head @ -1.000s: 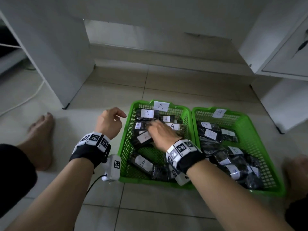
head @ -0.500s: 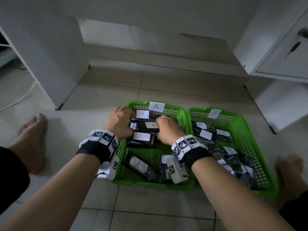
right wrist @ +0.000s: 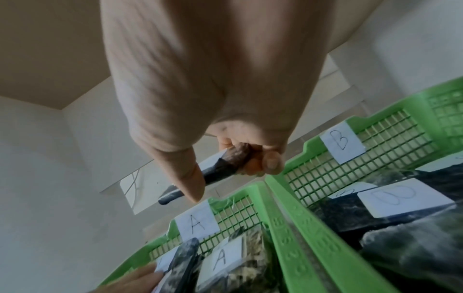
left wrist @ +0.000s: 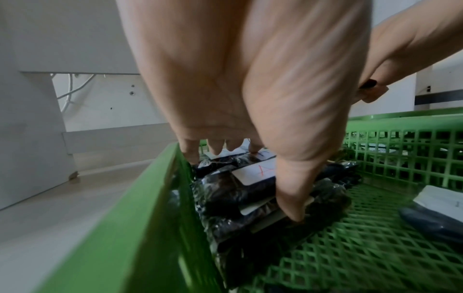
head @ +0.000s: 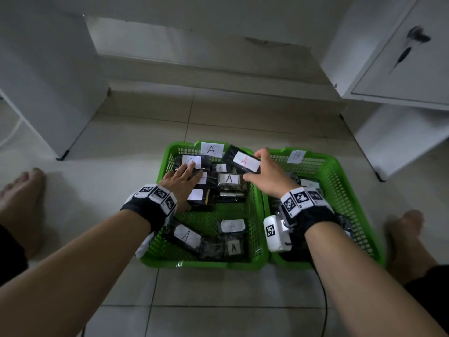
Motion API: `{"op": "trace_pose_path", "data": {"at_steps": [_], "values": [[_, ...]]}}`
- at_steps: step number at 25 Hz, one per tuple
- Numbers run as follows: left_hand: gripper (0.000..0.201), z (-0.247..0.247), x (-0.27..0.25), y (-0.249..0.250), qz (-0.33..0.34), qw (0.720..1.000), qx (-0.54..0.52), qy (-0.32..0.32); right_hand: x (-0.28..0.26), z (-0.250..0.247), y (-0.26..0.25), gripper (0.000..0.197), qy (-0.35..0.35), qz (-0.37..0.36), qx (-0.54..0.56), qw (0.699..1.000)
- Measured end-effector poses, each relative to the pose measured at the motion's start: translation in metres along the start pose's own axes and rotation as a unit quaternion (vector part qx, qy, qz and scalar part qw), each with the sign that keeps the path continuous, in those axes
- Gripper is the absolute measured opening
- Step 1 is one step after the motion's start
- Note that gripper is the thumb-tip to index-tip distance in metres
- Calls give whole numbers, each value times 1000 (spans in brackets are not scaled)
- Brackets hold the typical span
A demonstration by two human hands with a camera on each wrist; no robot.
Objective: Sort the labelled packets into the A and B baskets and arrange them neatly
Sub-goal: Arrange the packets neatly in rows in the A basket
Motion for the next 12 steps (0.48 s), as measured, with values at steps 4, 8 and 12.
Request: {"op": "trace_pose_path", "data": {"at_steps": [4, 8, 12], "values": [[112, -1, 2, 0, -9, 1000, -23, -10, 9, -16, 3, 49, 51, -16, -3, 999], [118, -4, 2, -3, -19, 999, -32, 2, 15, -14, -1, 52, 71, -79, -108, 988], [133, -7, 3, -6, -10, 998, -67, -3, 17, -7, -4, 50, 88, -87, -197, 973]]}}
Point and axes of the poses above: each hand's wrist, its own x-axis towards the middle knuckle, its own z-axis out of the palm, y = z × x, the point moved 6 cm from there along x, towards the middle knuckle, and after that the axes turned 15 degrees about y, right-handed, at the moved point
